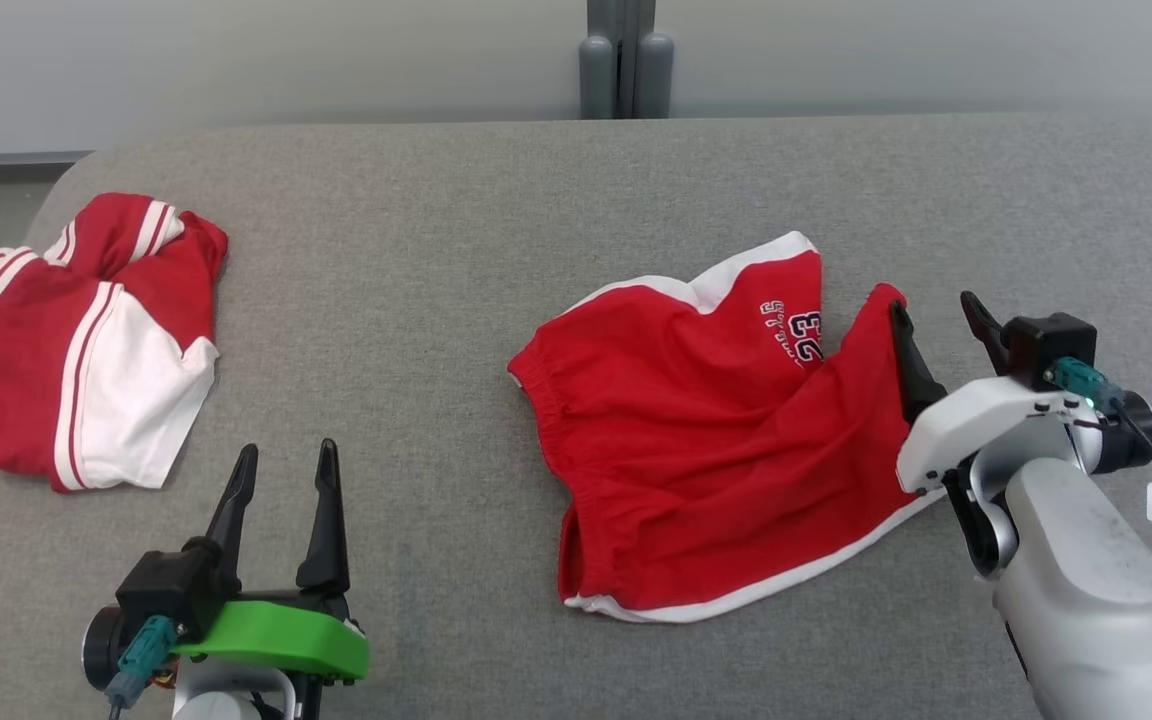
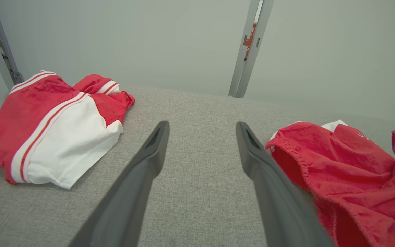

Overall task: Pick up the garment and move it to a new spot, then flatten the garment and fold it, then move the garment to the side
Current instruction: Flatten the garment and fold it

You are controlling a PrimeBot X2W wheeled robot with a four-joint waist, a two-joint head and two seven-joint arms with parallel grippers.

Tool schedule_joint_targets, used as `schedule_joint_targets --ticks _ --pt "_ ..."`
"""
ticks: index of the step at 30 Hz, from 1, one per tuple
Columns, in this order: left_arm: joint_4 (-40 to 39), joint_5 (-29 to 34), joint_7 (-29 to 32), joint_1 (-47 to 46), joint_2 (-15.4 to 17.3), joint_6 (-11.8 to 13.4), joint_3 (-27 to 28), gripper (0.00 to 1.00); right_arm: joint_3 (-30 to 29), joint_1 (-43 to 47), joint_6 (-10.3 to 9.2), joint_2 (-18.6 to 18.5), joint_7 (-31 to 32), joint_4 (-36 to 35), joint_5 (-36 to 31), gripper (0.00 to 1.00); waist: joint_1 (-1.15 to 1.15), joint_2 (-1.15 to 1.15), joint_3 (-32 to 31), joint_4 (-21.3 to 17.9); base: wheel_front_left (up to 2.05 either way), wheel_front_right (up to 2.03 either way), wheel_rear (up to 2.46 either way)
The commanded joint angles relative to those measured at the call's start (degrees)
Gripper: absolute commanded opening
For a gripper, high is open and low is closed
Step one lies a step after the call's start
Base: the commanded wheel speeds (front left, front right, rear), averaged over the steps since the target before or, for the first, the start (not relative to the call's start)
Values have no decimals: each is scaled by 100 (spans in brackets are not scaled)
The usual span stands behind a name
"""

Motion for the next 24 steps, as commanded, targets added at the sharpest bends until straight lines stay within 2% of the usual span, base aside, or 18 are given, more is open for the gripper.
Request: schedule_joint_targets --ticks 1,12,24 --pt "-12 14 -2 80 9 21 37 100 -21 268 1 -54 -22 -246 36 100 0 0 -143 -149 0 0 0" --pt "-110 146 -1 307 10 2 239 100 -333 1841 1 -92 -22 -2420 -123 100 0 0 -326 -450 0 0 0" --pt "-149 344 -2 471 9 -29 387 100 -418 2968 1 178 -23 -3666 -277 100 0 0 -480 -608 0 0 0"
